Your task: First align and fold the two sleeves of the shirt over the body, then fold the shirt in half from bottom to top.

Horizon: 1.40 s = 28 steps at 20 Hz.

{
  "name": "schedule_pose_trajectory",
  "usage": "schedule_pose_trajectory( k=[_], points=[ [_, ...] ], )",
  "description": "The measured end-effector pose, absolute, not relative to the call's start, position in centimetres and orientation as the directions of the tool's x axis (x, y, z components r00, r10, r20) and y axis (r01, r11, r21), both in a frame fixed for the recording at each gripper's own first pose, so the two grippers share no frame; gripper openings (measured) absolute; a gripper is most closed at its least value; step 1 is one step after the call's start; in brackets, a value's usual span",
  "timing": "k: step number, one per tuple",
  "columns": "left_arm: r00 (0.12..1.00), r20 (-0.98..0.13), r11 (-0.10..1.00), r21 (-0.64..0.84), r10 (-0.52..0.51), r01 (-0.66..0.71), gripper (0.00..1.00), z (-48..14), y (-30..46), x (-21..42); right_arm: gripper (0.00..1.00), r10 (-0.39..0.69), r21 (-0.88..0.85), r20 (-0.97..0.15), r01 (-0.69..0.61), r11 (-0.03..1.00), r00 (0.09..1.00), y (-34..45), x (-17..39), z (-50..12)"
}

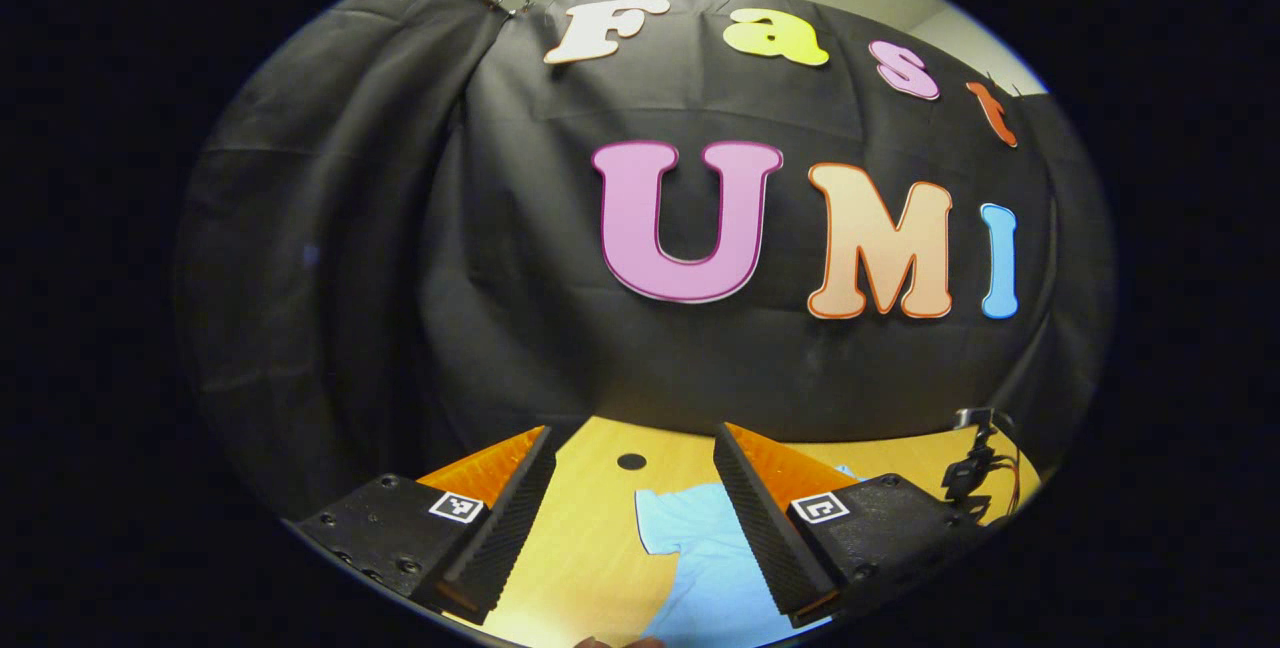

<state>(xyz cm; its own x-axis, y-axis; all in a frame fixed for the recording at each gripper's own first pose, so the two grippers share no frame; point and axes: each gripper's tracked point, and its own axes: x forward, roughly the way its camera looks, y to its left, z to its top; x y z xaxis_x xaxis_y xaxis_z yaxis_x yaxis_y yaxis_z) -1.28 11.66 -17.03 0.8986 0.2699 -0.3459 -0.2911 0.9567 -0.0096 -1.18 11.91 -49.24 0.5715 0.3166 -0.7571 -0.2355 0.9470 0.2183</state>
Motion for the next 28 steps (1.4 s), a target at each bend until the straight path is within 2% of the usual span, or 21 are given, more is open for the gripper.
schedule_pose_trajectory(
  k=[1,2,5,12,15,18,19,20,23,24,27,28],
  points=[
    [0.889,-0.379,0.957,-0.024,0.258,-0.288,0.95,-18.8,11.8,-1.0,0.95,0.316,0.218,-0.727,-0.231,0.948,0.61,11.5,-0.7,-46.9],
    [0.878,-0.411,0.957,-0.039,0.246,-0.286,0.95,-20.8,12.0,-1.0,0.99,0.308,0.212,-0.698,-0.225,0.951,0.646,10.8,-0.4,-44.9],
    [0.847,-0.487,0.956,-0.076,0.213,-0.283,0.96,-25.6,12.1,-0.5,0.98,0.256,0.171,-0.634,-0.191,0.967,0.73,7.3,-0.4,-39.1],
    [0.763,-0.63,0.946,-0.139,0.142,-0.291,0.96,-34.9,11.4,3.7,0.98,0.092,0.095,-0.612,-0.043,0.995,0.785,-1.4,-5.0,-31.9],
    [0.702,-0.688,0.942,-0.082,0.183,-0.326,0.96,-39.6,12.7,4.7,0.98,0.015,0.052,-0.625,0.022,0.998,0.781,-4.6,-7.7,-31.1],
    [0.659,-0.733,0.949,-0.062,0.167,-0.309,0.96,-43.4,12.4,5.5,0.98,-0.055,-0.024,-0.657,0.053,0.998,0.751,-7.0,-10.3,-31.0],
    [0.649,-0.742,0.951,-0.053,0.168,-0.305,0.96,-44.4,12.4,5.8,0.94,-0.066,-0.035,-0.667,0.057,0.998,0.742,-7.3,-10.9,-30.9],
    [0.649,-0.74,0.948,-0.049,0.176,-0.313,0.96,-45.5,12.6,6.4,0.98,-0.076,-0.049,-0.679,0.057,0.997,0.731,-7.7,-11.7,-30.9],
    [0.624,-0.758,0.937,-0.051,0.189,-0.346,0.96,-47.5,12.8,7.1,0.98,-0.103,-0.094,-0.689,0.053,0.994,0.717,-8.8,-12.8,-30.1],
    [0.619,-0.761,0.935,-0.048,0.194,-0.353,0.96,-48.1,12.8,7.3,0.94,-0.11,-0.1,-0.686,0.057,0.993,0.719,-9.2,-12.9,-29.7],
    [0.614,-0.763,0.935,-0.033,0.204,-0.352,0.96,-48.6,12.7,7.6,0.98,-0.109,-0.092,-0.676,0.063,0.994,0.729,-9.6,-12.5,-28.7],
    [0.608,-0.763,0.935,-0.014,0.219,-0.355,0.96,-48.8,13.0,7.5,0.94,-0.105,-0.088,-0.672,0.062,0.994,0.733,-9.6,-12.3,-28.6]
  ],
)
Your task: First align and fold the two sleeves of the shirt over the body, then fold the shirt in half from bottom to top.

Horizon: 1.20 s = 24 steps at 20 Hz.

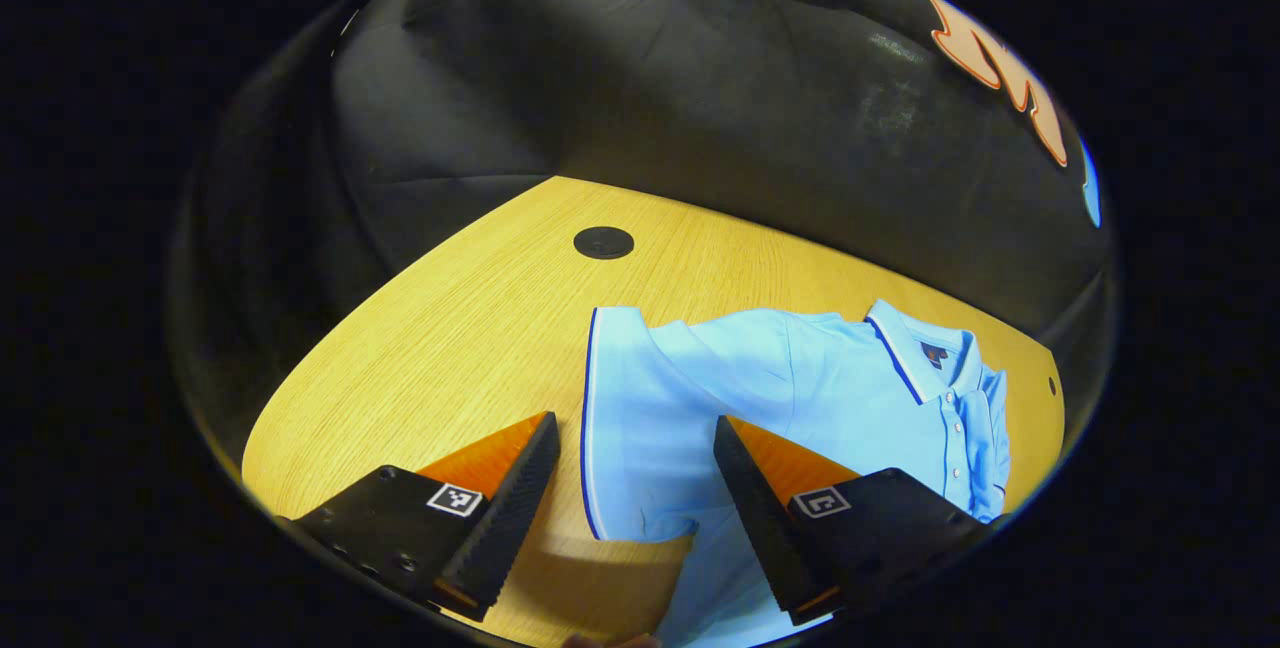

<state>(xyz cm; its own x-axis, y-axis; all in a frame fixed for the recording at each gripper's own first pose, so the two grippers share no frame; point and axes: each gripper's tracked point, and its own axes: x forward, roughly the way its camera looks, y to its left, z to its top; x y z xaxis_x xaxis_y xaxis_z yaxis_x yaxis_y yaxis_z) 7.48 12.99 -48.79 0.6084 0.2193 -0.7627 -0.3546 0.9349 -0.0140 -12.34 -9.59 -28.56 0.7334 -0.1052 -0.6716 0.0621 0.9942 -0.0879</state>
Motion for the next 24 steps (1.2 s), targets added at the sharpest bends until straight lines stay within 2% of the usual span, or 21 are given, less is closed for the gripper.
schedule_pose_trajectory(
  k=[2,3,4,5,6,7,10,11,12,14,17,21,24],
  points=[
    [0.571,-0.785,0.944,0.056,0.242,-0.324,0.9,-49.5,13.3,6.5,0.94,-0.093,-0.074,-0.669,0.059,0.996,0.738,-9.4,-12.1,-28.5],
    [0.599,-0.774,0.957,0.029,0.204,-0.288,0.68,-49.1,12.7,7.2,0.94,-0.087,-0.069,-0.671,0.055,0.996,0.736,-9.4,-12.1,-28.7],
    [0.6,-0.783,0.966,0.001,0.163,-0.26,0.5,-49.3,11.5,7.3,0.98,-0.083,-0.069,-0.674,0.049,0.996,0.734,-9.3,-12.3,-29.0],
    [0.607,-0.781,0.967,-0.014,0.148,-0.254,0.31,-49.1,11.2,7.4,0.94,-0.078,-0.067,-0.678,0.044,0.997,0.731,-9.3,-12.4,-29.2],
    [0.612,-0.779,0.965,-0.034,0.137,-0.259,0.13,-49.2,11.0,7.7,0.98,-0.071,-0.06,-0.681,0.041,0.997,0.729,-9.1,-12.7,-29.3],
    [0.611,-0.781,0.964,-0.045,0.13,-0.262,0.0,-49.1,11.0,7.7,0.98,-0.064,-0.05,-0.685,0.041,0.998,0.726,-8.9,-12.7,-29.4],
    [0.594,-0.803,0.965,-0.119,0.044,-0.233,0.0,-48.6,8.4,7.4,0.98,-0.043,-0.031,-0.682,0.03,0.999,0.73,-8.4,-12.8,-29.5],
    [0.604,-0.797,0.965,-0.151,0.009,-0.213,0.0,-48.0,7.1,7.5,0.94,-0.035,-0.025,-0.681,0.024,0.999,0.732,-8.3,-12.7,-29.4],
    [0.623,-0.782,0.967,-0.168,-0.014,-0.19,0.0,-47.3,6.1,8.2,0.98,-0.028,-0.02,-0.679,0.02,1.0,0.734,-8.3,-12.6,-29.3],
    [0.661,-0.749,0.975,-0.176,-0.042,-0.138,0.0,-45.6,3.9,9.5,0.98,-0.021,-0.009,-0.678,0.02,1.0,0.735,-8.4,-12.5,-29.4],
    [0.671,-0.736,0.985,-0.166,-0.09,-0.051,0.0,-44.1,0.1,10.4,0.98,-0.016,0.011,-0.685,0.033,0.999,0.728,-8.8,-12.5,-29.7],
    [0.631,-0.763,0.986,-0.163,-0.14,0.021,0.0,-44.9,-4.9,9.7,0.98,-0.018,0.013,-0.698,0.038,0.999,0.716,-9.8,-12.9,-30.3],
    [0.602,-0.782,0.982,-0.189,-0.162,0.019,0.0,-46.0,-8.1,9.2,0.98,-0.01,0.019,-0.701,0.034,0.999,0.713,-10.6,-12.8,-30.4]
  ],
)
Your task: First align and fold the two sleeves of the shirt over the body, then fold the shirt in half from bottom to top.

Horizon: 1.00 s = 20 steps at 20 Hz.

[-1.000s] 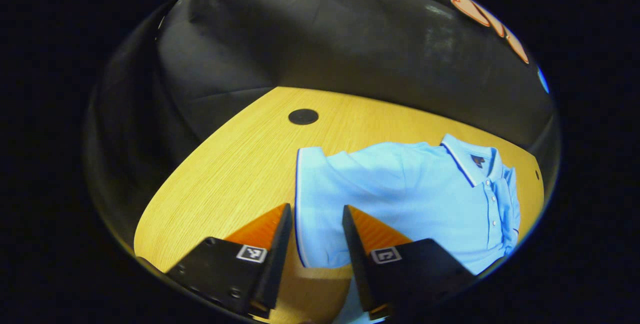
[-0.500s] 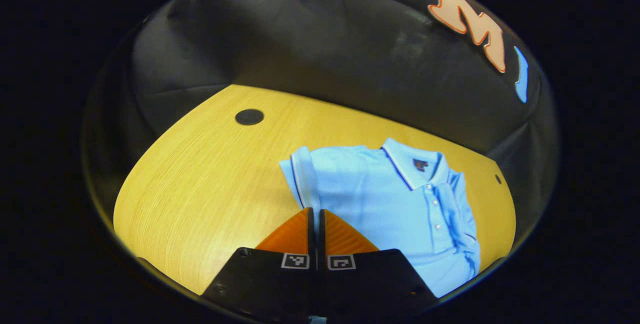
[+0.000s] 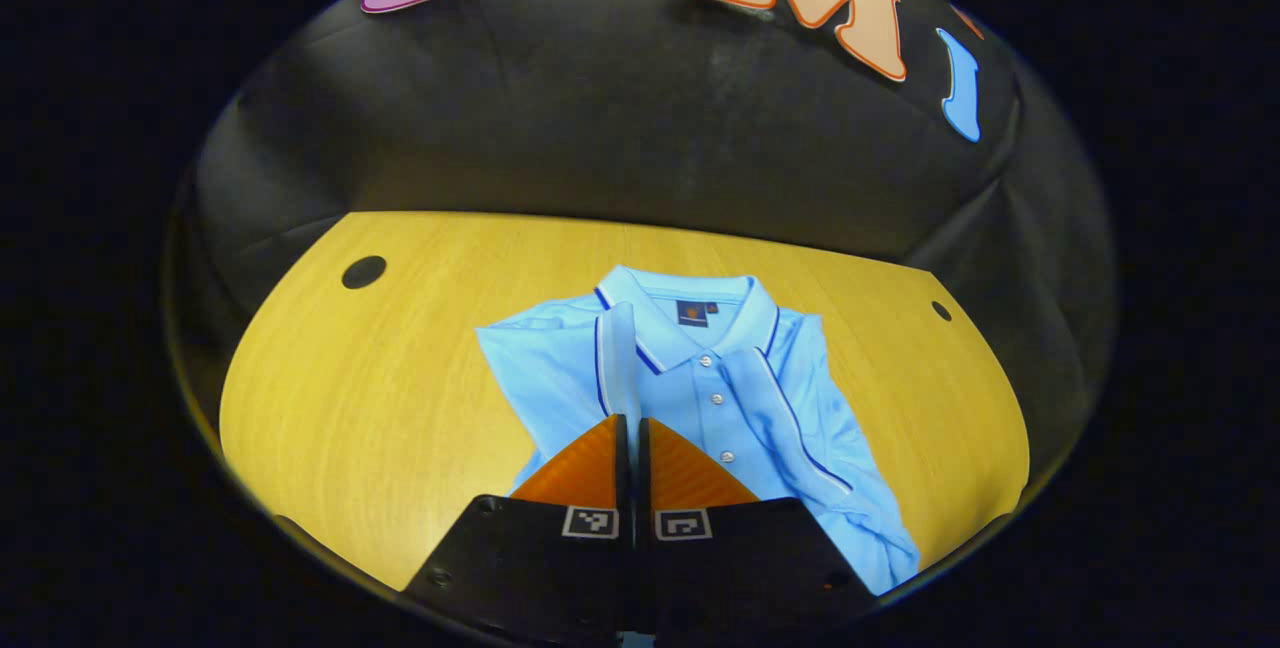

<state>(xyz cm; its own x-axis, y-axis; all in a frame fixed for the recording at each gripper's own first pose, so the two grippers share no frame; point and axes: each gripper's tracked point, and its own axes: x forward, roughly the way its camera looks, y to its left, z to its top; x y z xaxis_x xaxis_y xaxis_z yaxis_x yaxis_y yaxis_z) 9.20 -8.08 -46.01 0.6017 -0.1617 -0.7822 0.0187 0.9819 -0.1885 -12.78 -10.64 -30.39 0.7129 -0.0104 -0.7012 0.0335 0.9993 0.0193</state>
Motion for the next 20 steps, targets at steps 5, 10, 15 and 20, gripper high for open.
schedule_pose_trajectory(
  k=[5,10,15,20],
  points=[
    [0.571,-0.803,0.976,-0.216,-0.169,-0.014,0.0,-47.9,-11.0,8.3,0.98,0.047,0.042,-0.714,-0.024,0.999,0.698,-11.9,-11.9,-31.4],
    [0.655,-0.746,0.97,-0.229,-0.121,-0.081,1.0,-43.9,-10.3,6.2,0.98,0.188,0.133,-0.708,-0.134,0.982,0.681,-11.0,-11.3,-32.0],
    [0.734,-0.677,0.982,-0.168,-0.049,-0.09,0.97,-36.1,-6.7,-0.2,0.98,0.246,0.193,-0.684,-0.156,0.969,0.687,-8.6,-11.9,-31.2],
    [0.765,-0.644,0.999,-0.049,-0.034,0.004,0.95,-31.3,-3.0,-7.7,0.98,0.222,0.195,-0.68,-0.12,0.973,0.698,-5.6,-15.8,-30.6]
  ],
)
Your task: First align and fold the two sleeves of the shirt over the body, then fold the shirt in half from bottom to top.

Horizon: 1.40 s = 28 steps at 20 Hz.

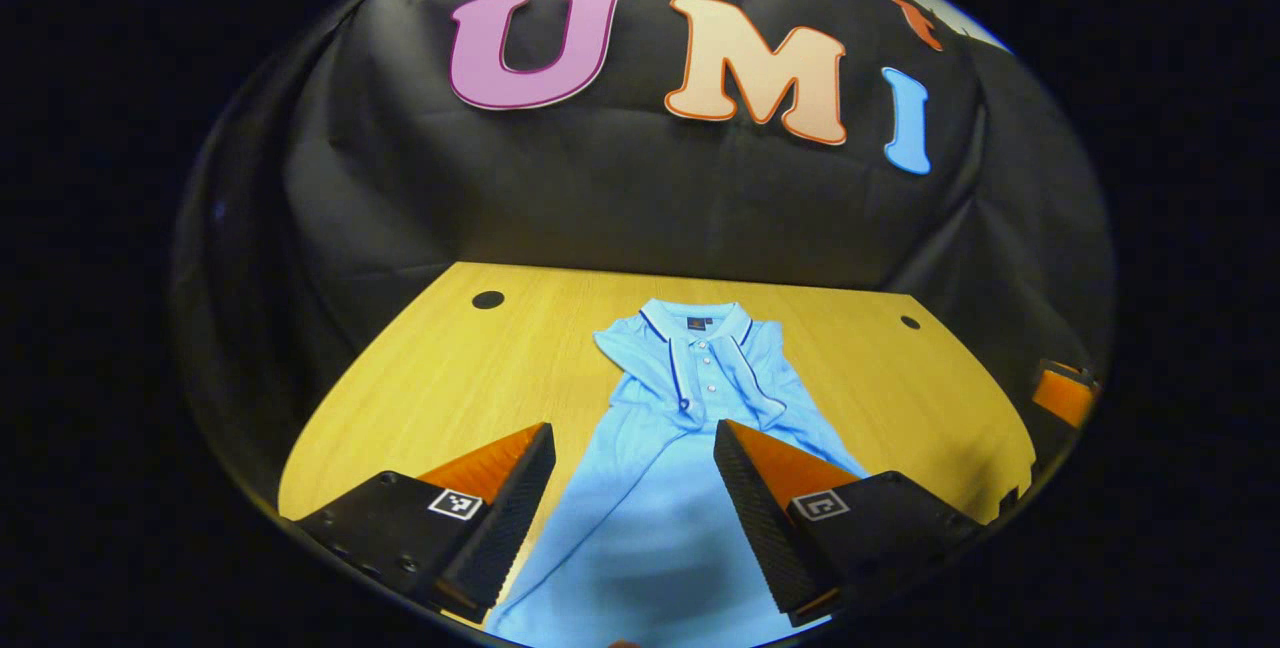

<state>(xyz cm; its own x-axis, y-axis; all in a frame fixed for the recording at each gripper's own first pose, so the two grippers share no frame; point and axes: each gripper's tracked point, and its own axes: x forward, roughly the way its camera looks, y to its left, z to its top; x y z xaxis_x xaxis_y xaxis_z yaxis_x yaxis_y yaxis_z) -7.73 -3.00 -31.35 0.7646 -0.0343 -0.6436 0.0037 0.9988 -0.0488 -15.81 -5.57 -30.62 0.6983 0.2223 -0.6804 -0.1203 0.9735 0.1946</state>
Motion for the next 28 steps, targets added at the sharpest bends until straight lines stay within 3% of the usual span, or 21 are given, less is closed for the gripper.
schedule_pose_trajectory(
  k=[6,10,11,12,13,14,15,16,21,24,25,27,28],
  points=[
    [0.714,-0.696,0.997,-0.057,-0.081,0.057,0.96,-32.5,-0.8,-17.2,0.98,0.147,0.156,-0.708,-0.051,0.986,0.691,-4.0,-22.5,-30.8],
    [0.661,-0.745,0.996,-0.058,-0.089,0.068,0.96,-34.7,0.2,-23.2,0.98,0.075,0.062,-0.768,-0.043,0.997,0.636,-4.9,-28.9,-32.9],
    [0.651,-0.755,0.996,-0.051,-0.083,0.067,0.96,-35.2,0.6,-24.5,0.94,0.062,0.05,-0.781,-0.037,0.998,0.622,-5.1,-30.1,-33.5],
    [0.641,-0.763,0.997,-0.046,-0.075,0.062,0.96,-36.0,1.0,-25.3,0.98,0.051,0.04,-0.793,-0.032,0.999,0.607,-5.2,-31.4,-34.1],
    [0.635,-0.77,0.998,-0.046,-0.069,0.052,0.96,-36.5,1.3,-26.2,0.94,0.041,0.03,-0.805,-0.028,0.999,0.592,-5.4,-32.5,-34.8],
    [0.625,-0.778,0.998,-0.046,-0.062,0.041,0.96,-37.2,1.7,-27.0,0.98,0.032,0.022,-0.816,-0.024,0.999,0.577,-5.5,-33.5,-35.5],
    [0.619,-0.783,0.998,-0.05,-0.057,0.029,0.96,-37.8,2.0,-27.6,0.94,0.028,0.02,-0.826,-0.022,1.0,0.563,-5.4,-34.2,-36.1],
    [0.608,-0.793,0.999,-0.048,-0.045,0.012,0.96,-38.5,2.5,-28.5,0.98,0.027,0.018,-0.835,-0.022,1.0,0.55,-5.4,-35.0,-36.8],
    [0.559,-0.829,1.0,-0.027,-0.02,-0.003,0.96,-41.6,3.6,-31.4,0.94,0.0,-0.025,-0.878,-0.048,0.999,0.479,-5.6,-37.9,-39.8],
    [0.584,-0.812,1.0,-0.015,-0.003,-0.016,0.94,-41.8,4.1,-31.2,0.94,-0.024,-0.06,-0.894,-0.066,0.996,0.447,-5.9,-38.9,-41.2],
    [0.586,-0.81,1.0,-0.009,0.0,-0.013,0.94,-41.8,4.2,-31.3,0.99,-0.031,-0.067,-0.9,-0.067,0.996,0.436,-5.8,-38.9,-41.7],
    [0.591,-0.807,1.0,0.003,-0.011,0.023,0.93,-41.8,4.0,-31.4,0.99,-0.034,-0.065,-0.914,-0.065,0.996,0.403,-5.6,-39.8,-42.4],
    [0.598,-0.801,0.999,0.0,-0.023,0.038,0.94,-41.7,3.8,-31.3,0.94,-0.023,-0.048,-0.911,-0.051,0.998,0.413,-5.3,-39.5,-42.5]
  ],
)
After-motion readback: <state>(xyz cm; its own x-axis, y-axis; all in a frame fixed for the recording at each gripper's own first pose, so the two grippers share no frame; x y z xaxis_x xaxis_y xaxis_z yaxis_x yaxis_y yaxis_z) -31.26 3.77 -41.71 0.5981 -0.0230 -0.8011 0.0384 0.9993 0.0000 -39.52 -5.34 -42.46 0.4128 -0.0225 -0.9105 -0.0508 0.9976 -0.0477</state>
